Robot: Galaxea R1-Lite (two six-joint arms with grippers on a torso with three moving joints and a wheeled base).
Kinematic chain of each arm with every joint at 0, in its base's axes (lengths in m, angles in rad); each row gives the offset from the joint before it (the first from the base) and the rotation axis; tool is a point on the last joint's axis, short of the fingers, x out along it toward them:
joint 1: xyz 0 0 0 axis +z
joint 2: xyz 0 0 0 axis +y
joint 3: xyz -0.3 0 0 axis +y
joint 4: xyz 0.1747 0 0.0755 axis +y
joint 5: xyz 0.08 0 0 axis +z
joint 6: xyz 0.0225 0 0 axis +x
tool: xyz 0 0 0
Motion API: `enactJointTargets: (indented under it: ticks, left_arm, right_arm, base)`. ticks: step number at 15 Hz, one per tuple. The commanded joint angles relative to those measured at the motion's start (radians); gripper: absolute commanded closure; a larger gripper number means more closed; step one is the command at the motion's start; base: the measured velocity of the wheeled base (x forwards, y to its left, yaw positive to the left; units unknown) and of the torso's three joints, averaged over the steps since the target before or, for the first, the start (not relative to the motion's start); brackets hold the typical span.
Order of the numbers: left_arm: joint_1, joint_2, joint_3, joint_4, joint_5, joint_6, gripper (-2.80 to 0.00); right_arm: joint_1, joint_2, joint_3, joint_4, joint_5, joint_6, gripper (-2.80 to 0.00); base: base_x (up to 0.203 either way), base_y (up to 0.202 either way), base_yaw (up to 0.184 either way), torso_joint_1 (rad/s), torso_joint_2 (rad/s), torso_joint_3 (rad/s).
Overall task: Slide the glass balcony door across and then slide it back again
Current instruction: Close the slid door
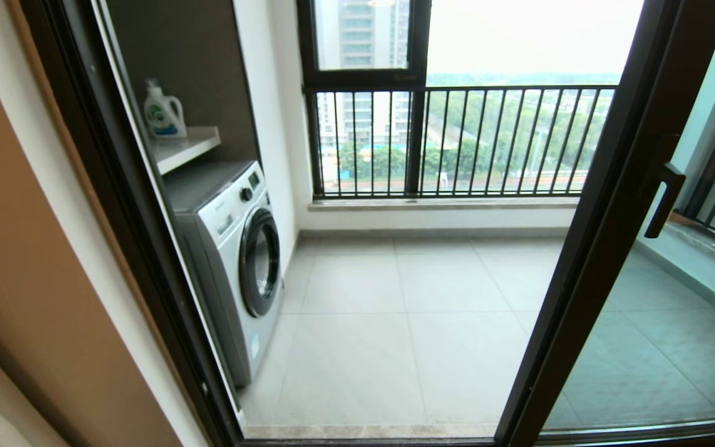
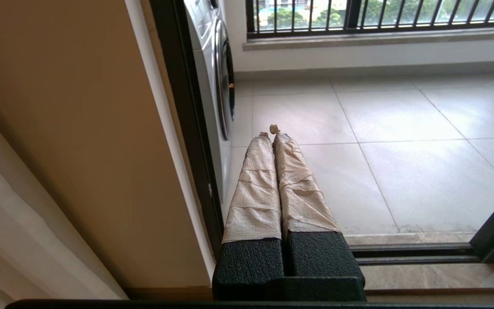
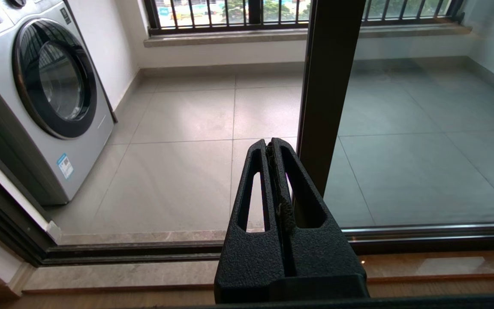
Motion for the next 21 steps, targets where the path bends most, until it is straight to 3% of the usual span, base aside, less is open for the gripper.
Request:
enactJointTargets:
  ticks: [1, 21]
  left_arm:
    - [0.0, 0.002, 0.0, 0.0, 0.0, 0.0, 0.0]
    - [0.0, 0.001, 0.0, 0.0, 0.0, 0.0, 0.0]
  right_arm:
    - [0.0, 0.0, 0.0, 0.0, 0.001, 0.002, 0.0]
    - [0.0, 0.0, 0.0, 0.0, -0.011, 0.01, 0.0]
  base:
    - [0.0, 0.0, 0.0, 0.0, 0.0, 0.0]
    - [0.0, 0.0, 0.0, 0.0, 0.0, 0.0]
